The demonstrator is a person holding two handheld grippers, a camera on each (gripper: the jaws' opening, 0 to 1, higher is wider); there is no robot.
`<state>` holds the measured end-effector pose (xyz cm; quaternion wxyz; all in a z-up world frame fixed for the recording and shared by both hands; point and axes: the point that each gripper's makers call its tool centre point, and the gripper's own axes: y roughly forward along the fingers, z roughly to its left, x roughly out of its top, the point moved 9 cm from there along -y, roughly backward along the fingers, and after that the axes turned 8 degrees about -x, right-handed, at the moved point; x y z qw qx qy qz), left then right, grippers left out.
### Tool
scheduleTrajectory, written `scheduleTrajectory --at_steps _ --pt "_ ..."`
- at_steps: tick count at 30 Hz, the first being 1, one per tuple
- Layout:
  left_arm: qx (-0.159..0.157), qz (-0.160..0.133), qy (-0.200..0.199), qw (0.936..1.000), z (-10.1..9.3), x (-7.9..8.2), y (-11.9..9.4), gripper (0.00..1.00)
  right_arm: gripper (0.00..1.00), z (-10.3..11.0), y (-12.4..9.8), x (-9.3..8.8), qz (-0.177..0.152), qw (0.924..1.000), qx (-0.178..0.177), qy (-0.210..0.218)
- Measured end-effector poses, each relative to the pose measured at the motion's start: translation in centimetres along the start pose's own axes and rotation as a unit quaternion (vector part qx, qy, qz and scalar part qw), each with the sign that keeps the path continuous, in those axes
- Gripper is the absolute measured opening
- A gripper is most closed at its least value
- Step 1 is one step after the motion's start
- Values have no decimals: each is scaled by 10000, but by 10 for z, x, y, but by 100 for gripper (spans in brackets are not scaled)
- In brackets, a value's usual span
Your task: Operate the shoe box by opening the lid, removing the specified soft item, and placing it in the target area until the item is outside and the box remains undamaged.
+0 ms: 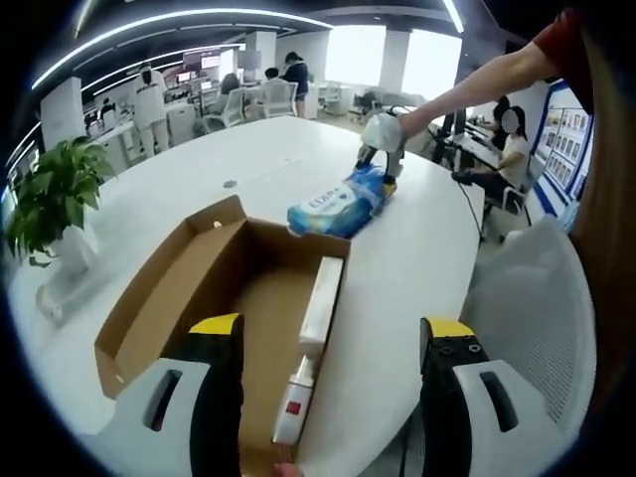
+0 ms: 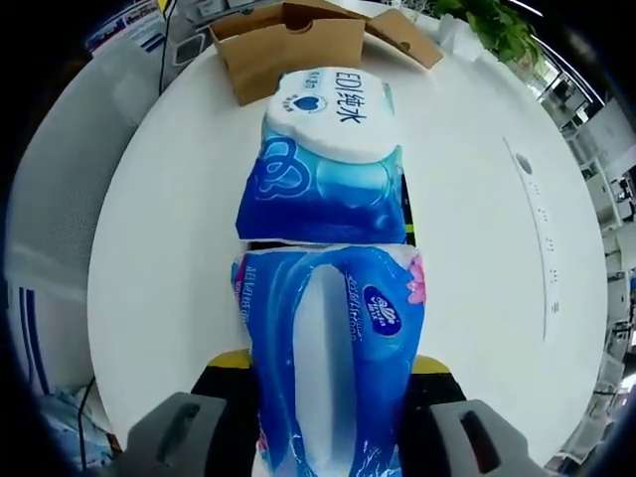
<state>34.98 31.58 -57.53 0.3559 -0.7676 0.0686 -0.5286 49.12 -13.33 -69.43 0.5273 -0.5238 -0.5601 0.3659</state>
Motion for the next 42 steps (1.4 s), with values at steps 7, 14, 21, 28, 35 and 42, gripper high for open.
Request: scheduleTrajectory --at_steps 7,14,21,28,35,42 --pt "8 -8 -5 10000 0 0 -1 72 54 0 -2 -1 47 10000 6 -7" --pt "-1 -6 0 10000 0 -1 -1 72 54 -1 -7 0 29 10000 -28 15" --pt "6 -64 14 10000 1 1 -2 72 53 2 -15 2 18 10000 -47 47" --pt "5 -117 22 9999 0 1 -5 72 55 3 -24 3 -16 9999 -59 129" --pt "11 -193 8 9998 0 -1 -8 72 55 4 -39 5 -144 9990 -156 383" --pt "40 -301 -45 9995 2 -4 -12 72 53 4 -58 7 -431 9950 -345 836"
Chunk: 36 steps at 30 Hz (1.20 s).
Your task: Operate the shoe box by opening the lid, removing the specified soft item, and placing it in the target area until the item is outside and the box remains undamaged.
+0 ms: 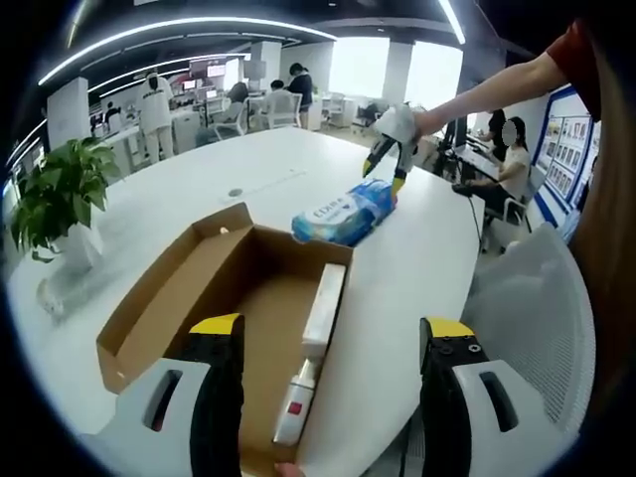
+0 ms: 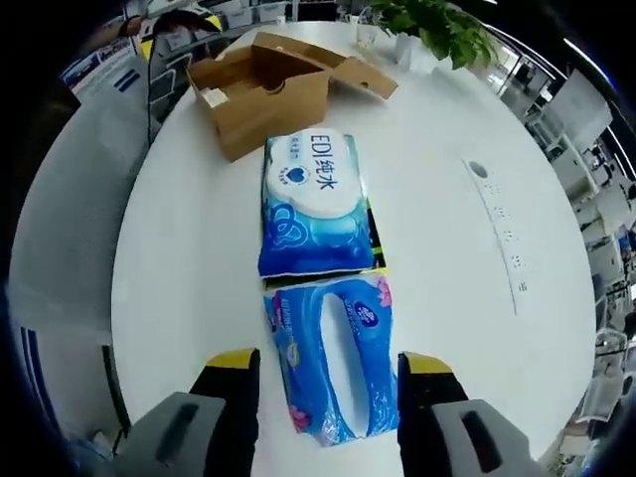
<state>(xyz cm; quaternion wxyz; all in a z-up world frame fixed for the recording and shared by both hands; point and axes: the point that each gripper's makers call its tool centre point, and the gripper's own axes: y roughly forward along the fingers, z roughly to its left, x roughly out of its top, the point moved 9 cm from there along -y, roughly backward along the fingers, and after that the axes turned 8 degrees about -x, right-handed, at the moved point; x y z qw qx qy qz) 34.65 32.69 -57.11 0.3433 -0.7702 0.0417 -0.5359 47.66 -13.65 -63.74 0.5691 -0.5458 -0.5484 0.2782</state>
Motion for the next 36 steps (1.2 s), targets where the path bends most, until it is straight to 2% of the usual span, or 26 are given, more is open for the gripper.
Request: scheduleTrajectory --at_steps 8,13,17,23,29,36 --pt "32 -122 -101 9999 1 -4 -5 71 53 -1 -17 3 -333 9979 -200 512" --pt "64 -223 -174 9996 1 -5 -8 71 53 1 -26 9 -685 9932 -277 896" --pt "83 -304 -238 9992 0 -6 -10 71 53 4 -30 14 -1004 9857 -316 1318" --pt "119 -400 -341 9985 1 -8 -11 71 53 13 -33 25 -1314 9779 -336 1593" --pt "185 -506 -429 9976 3 -9 -12 71 55 28 -35 44 -1851 9605 -292 2056" --pt "263 -653 -558 9960 5 -11 -13 70 56 49 -31 66 -2118 9535 -202 2132"
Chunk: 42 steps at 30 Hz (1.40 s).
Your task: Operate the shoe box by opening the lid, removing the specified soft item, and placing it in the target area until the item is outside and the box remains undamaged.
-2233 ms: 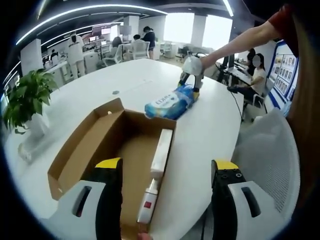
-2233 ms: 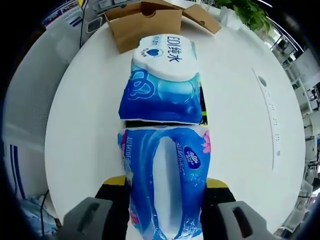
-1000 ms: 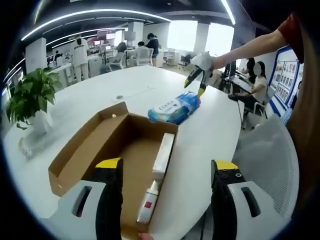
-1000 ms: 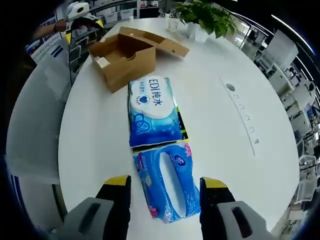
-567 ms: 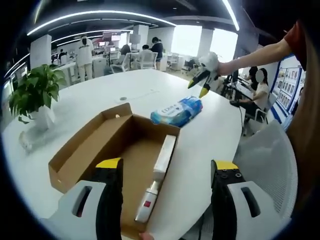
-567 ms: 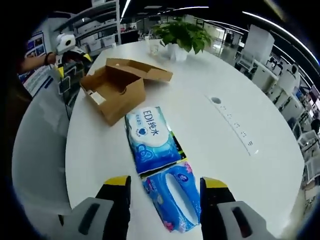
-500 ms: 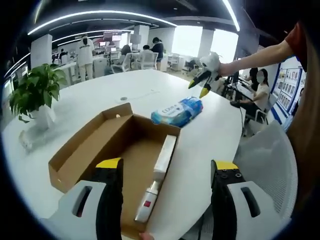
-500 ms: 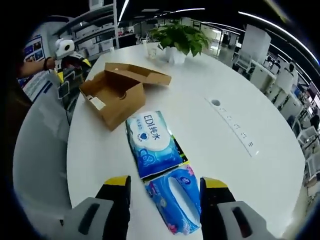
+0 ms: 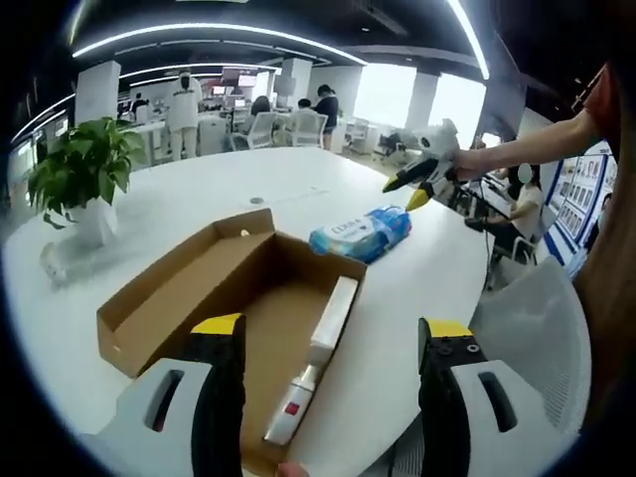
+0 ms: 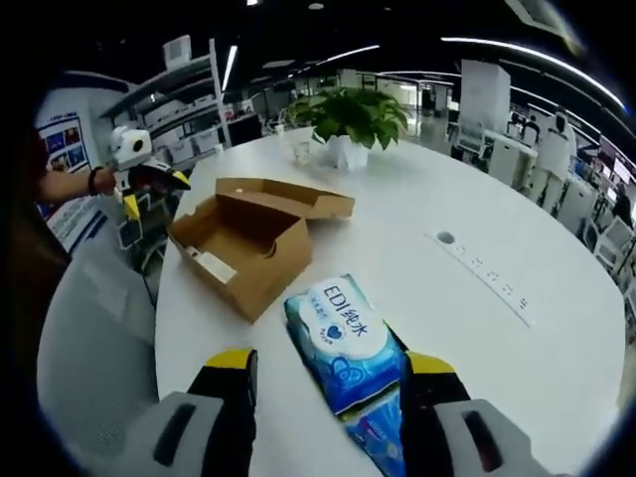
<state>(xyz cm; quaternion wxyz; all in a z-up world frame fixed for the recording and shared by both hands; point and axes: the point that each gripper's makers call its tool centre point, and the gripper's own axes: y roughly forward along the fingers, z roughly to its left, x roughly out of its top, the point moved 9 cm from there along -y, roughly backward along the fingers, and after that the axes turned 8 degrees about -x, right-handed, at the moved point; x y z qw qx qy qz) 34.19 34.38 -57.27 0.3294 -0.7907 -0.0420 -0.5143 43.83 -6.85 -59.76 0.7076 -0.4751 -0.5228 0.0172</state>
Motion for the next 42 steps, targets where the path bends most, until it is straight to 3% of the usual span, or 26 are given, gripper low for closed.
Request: scheduleTrajectory --at_steps 10,19,32,42 --pt "35 -67 -91 9999 1 -4 -5 70 56 43 21 9 -147 9993 351 -32" --pt "91 -192 -175 9996 3 -5 -11 70 55 62 33 26 -386 9978 539 67" --pt "68 -227 -223 9995 -3 -11 -12 70 54 81 51 41 -368 9960 807 -55" --pt "61 -355 -255 9990 -3 -10 -13 70 53 93 70 67 -126 9921 1017 -724"
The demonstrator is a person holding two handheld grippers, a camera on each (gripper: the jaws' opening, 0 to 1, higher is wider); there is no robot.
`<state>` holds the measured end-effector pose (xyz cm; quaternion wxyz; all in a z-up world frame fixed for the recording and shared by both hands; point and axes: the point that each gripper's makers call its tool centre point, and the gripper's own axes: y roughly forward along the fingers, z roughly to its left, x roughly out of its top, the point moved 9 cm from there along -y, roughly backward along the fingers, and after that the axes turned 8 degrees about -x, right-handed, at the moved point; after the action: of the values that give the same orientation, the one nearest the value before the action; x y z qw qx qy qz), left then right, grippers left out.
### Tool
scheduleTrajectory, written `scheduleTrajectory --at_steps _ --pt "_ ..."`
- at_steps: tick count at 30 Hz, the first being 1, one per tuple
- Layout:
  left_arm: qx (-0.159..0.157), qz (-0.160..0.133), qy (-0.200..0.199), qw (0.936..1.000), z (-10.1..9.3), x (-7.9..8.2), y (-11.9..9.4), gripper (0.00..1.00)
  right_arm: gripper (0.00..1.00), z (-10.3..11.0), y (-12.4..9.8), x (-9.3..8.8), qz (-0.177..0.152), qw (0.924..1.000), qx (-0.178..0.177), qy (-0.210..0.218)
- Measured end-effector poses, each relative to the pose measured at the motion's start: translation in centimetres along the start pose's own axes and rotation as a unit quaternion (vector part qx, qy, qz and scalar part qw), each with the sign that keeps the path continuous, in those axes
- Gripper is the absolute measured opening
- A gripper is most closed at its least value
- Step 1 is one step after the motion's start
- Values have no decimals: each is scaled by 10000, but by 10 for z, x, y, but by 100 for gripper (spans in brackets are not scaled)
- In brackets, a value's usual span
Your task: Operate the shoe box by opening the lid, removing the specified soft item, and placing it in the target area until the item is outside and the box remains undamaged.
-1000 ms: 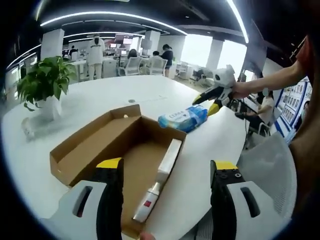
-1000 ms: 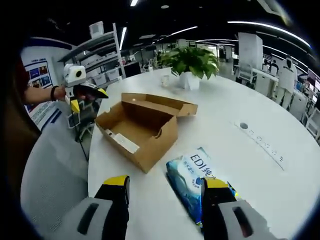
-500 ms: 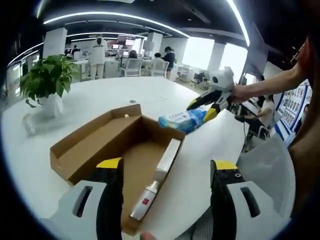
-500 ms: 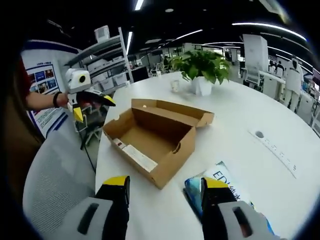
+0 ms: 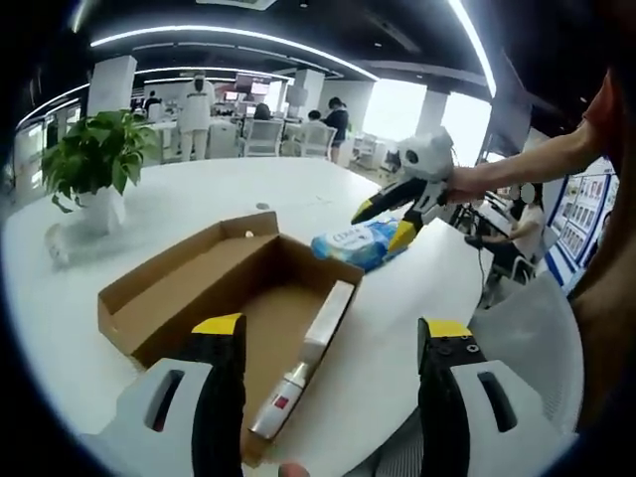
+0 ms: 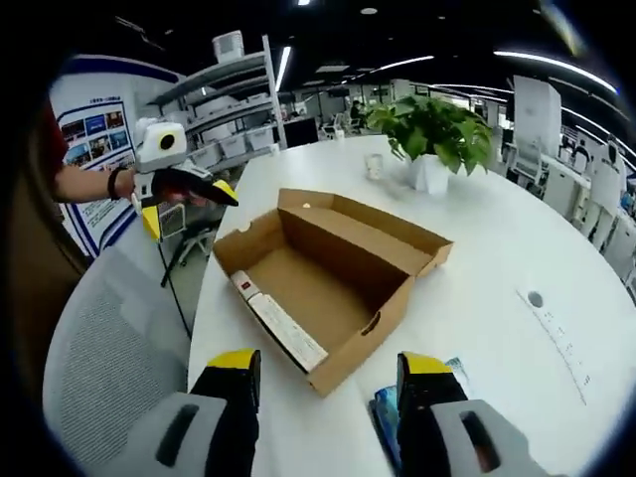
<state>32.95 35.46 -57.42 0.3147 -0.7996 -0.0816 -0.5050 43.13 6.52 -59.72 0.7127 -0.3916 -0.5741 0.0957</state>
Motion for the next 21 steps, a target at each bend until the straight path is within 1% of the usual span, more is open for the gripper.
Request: scheduleTrajectory --at_steps 4,8,14,21 --pt "-25 -17 -9 10000 -6 -2 2 70 53 2 12 12 140 9994 137 -288" --pt "-21 -57 -43 10000 -5 -4 3 70 52 5 23 22 290 9980 245 -512" --pt "8 -110 -60 9999 -5 -5 -1 70 52 9 42 30 643 9917 404 -1039" --pt "39 -148 -85 9998 -4 -7 -5 70 52 12 62 39 923 9826 630 -1483"
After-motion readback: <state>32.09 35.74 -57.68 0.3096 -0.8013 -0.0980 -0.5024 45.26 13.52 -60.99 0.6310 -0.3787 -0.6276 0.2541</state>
